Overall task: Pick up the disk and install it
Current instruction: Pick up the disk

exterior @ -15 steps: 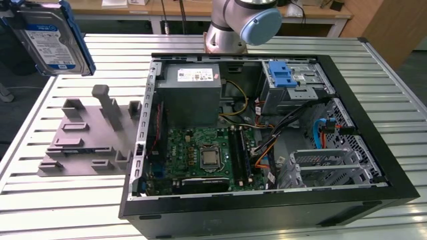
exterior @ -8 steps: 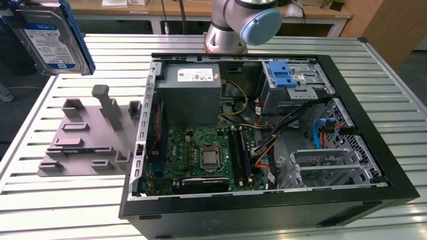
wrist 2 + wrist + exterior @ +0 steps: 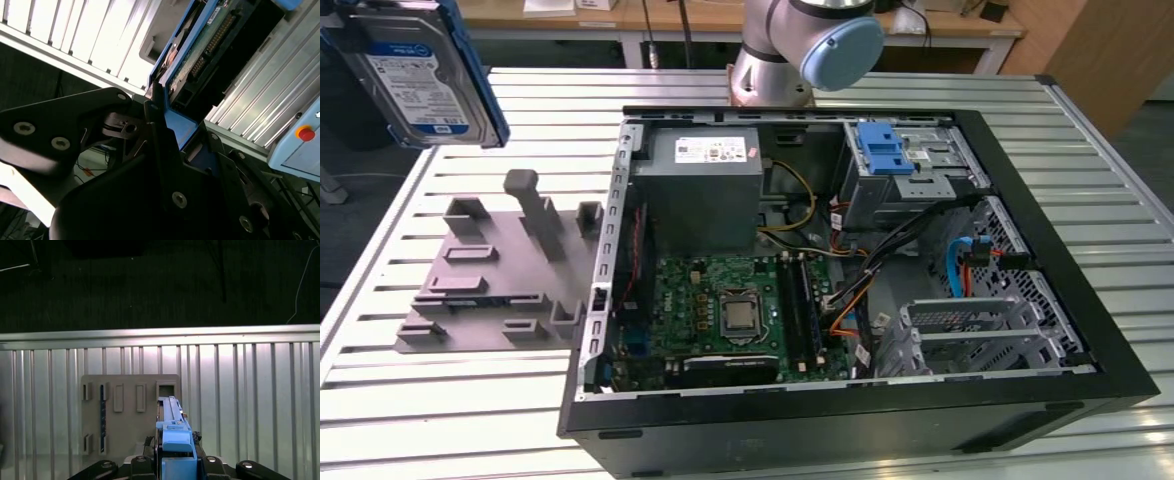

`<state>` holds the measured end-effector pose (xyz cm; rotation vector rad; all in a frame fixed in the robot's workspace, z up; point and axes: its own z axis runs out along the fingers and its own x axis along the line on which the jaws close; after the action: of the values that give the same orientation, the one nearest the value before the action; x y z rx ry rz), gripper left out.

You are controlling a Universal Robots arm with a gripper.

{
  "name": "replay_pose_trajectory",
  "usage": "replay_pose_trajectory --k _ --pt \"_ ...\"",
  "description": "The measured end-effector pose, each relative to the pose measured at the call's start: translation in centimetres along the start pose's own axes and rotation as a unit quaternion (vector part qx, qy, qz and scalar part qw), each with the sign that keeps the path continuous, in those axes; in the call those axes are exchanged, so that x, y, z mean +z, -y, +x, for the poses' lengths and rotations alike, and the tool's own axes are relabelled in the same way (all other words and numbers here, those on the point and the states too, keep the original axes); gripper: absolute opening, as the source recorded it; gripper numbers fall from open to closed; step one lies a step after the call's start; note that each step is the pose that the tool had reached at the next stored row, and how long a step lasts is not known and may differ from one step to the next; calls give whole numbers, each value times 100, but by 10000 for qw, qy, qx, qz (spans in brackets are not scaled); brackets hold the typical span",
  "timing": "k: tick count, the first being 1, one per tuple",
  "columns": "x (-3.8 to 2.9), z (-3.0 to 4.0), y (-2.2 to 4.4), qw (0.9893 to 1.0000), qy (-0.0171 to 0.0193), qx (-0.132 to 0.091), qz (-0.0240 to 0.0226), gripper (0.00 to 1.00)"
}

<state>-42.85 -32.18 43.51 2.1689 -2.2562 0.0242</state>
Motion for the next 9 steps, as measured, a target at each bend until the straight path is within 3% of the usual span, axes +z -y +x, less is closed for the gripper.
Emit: replay_pose_trajectory --k 9 --pt "-48 1 0 10000 0 0 0 36"
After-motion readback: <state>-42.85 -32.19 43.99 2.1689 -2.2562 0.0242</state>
